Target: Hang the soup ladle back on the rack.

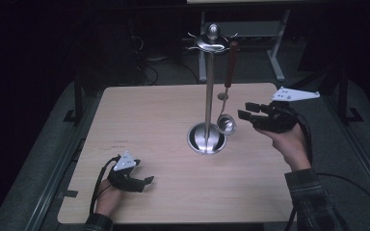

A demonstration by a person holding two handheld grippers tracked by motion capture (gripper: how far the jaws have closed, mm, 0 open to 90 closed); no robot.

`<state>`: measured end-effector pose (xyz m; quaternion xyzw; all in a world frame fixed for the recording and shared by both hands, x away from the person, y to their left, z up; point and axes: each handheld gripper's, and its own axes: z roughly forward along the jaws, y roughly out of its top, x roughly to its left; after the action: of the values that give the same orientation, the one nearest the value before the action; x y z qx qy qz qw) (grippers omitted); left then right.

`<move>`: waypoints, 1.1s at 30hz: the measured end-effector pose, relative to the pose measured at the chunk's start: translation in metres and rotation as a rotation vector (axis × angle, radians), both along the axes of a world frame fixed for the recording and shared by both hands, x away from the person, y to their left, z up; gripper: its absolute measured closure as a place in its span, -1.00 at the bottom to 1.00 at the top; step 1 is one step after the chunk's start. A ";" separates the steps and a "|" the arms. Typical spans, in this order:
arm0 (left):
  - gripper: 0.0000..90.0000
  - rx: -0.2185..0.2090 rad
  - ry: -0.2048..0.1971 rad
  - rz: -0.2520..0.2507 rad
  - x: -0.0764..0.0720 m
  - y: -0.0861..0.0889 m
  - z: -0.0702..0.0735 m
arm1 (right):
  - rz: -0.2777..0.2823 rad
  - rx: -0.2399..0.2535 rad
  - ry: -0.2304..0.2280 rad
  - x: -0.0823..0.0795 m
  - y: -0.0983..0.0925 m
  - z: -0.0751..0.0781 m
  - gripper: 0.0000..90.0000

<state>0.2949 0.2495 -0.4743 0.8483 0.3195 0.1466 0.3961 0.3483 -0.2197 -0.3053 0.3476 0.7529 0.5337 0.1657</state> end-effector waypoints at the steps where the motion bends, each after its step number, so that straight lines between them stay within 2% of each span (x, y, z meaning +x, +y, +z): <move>1: -0.69 -0.001 0.000 -0.001 0.000 0.000 0.000 | -0.002 -0.001 0.001 -0.002 0.000 -0.004 0.16; 4: -0.69 -0.026 0.000 0.009 -0.001 0.001 0.000 | -0.007 -0.004 0.012 -0.006 -0.001 -0.015 0.13; 8: -0.69 -0.021 -0.019 0.004 -0.001 0.003 0.001 | -0.019 -0.008 0.027 -0.013 -0.005 -0.033 0.04; 12: -0.69 -0.036 -0.022 0.013 -0.002 0.003 0.001 | -0.029 -0.024 0.049 -0.018 -0.008 -0.048 -0.03; 20: -0.69 -0.039 -0.031 0.011 -0.002 0.003 0.001 | -0.054 -0.055 0.078 -0.032 -0.013 -0.078 -0.10; 22: -0.69 -0.035 -0.031 0.010 -0.002 0.003 0.001 | -0.061 -0.079 0.088 -0.036 -0.014 -0.087 -0.12; 26: -0.69 -0.034 -0.032 0.011 -0.003 0.003 0.001 | -0.077 -0.084 0.094 -0.042 -0.017 -0.100 -0.15; 33: -0.69 -0.040 -0.028 0.012 -0.003 0.003 0.001 | -0.110 -0.103 0.133 -0.057 -0.023 -0.126 -0.19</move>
<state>0.2916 0.2528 -0.4735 0.8360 0.3218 0.1545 0.4167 0.2913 -0.2430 -0.4310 0.4142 0.7684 0.4601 0.1621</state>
